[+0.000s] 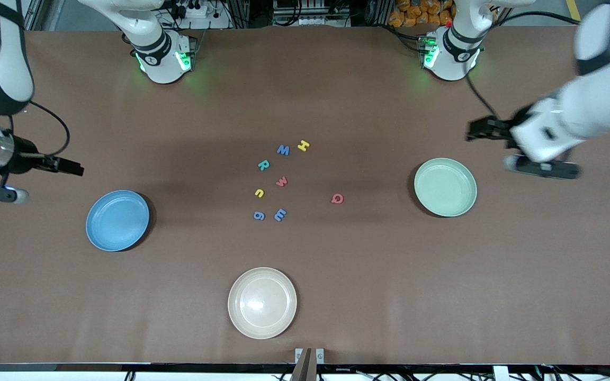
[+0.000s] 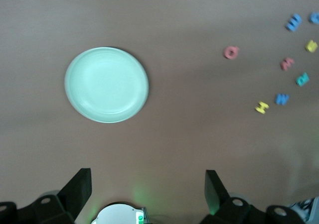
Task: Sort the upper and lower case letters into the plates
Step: 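Move the left gripper to the pink g while the right gripper nears the blue plate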
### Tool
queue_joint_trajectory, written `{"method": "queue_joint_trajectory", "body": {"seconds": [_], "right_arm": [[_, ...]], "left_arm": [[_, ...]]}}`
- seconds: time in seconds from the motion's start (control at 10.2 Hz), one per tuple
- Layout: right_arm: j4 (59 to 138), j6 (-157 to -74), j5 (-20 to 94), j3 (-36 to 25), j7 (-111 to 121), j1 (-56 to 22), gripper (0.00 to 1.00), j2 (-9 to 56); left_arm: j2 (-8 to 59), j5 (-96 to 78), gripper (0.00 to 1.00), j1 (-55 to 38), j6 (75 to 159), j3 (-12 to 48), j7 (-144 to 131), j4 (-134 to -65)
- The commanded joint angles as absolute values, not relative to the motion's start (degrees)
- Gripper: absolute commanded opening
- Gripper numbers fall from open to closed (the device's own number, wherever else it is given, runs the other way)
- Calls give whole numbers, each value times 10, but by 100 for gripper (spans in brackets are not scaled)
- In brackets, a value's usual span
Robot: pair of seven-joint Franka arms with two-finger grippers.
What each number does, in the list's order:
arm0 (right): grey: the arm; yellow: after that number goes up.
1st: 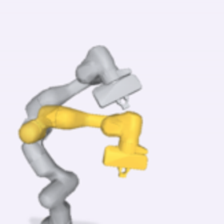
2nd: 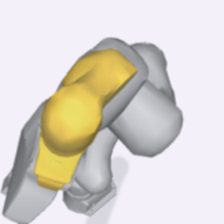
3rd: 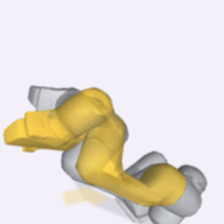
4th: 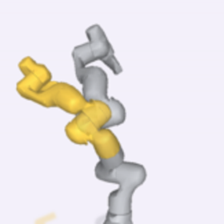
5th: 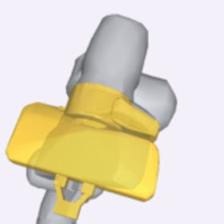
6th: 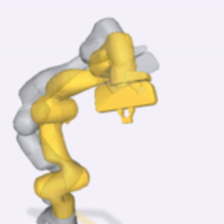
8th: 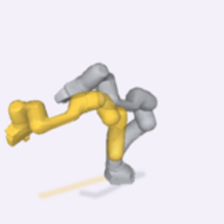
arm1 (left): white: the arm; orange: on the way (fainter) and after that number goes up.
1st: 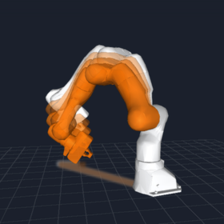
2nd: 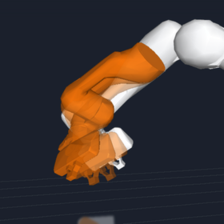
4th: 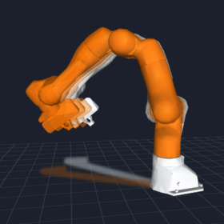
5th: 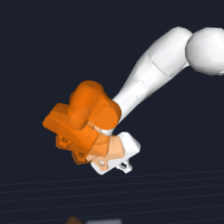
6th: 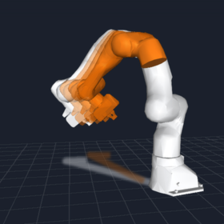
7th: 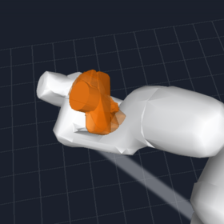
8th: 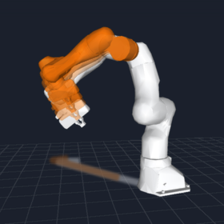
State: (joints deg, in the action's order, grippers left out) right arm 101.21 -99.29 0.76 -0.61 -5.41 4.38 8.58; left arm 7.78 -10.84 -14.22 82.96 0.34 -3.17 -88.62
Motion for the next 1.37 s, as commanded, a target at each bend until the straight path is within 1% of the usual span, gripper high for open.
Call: {"method": "queue_joint_trajectory", "body": {"seconds": [0.0,0.2,0.29,0.39,0.69,0.88,1.18,1.27], "right_arm": [[1001,-1032,6,-4,-89,30,100,119],[1001,-1098,25,-4,-119,19,100,159],[1003,-1126,25,-4,-120,11,100,177],[1002,-1136,25,-4,-120,-5,100,186],[1007,-1131,25,-4,-121,-26,100,192],[1008,-1133,25,-4,-121,-24,100,199],[1005,-1145,25,-4,-121,-17,100,200],[1005,-1150,27,-4,-122,-17,100,200]], "left_arm": [[103,-65,100,-217,850,21,-31,-868],[135,-32,100,-276,917,23,-33,-873],[161,-32,100,-283,946,25,-33,-874],[188,-33,100,-283,978,29,-33,-876],[264,-34,100,-304,1093,34,-36,-900],[307,-35,100,-315,1185,35,-36,-922],[386,13,100,-378,1268,32,-42,-925],[408,22,100,-381,1318,33,-46,-925]]}}
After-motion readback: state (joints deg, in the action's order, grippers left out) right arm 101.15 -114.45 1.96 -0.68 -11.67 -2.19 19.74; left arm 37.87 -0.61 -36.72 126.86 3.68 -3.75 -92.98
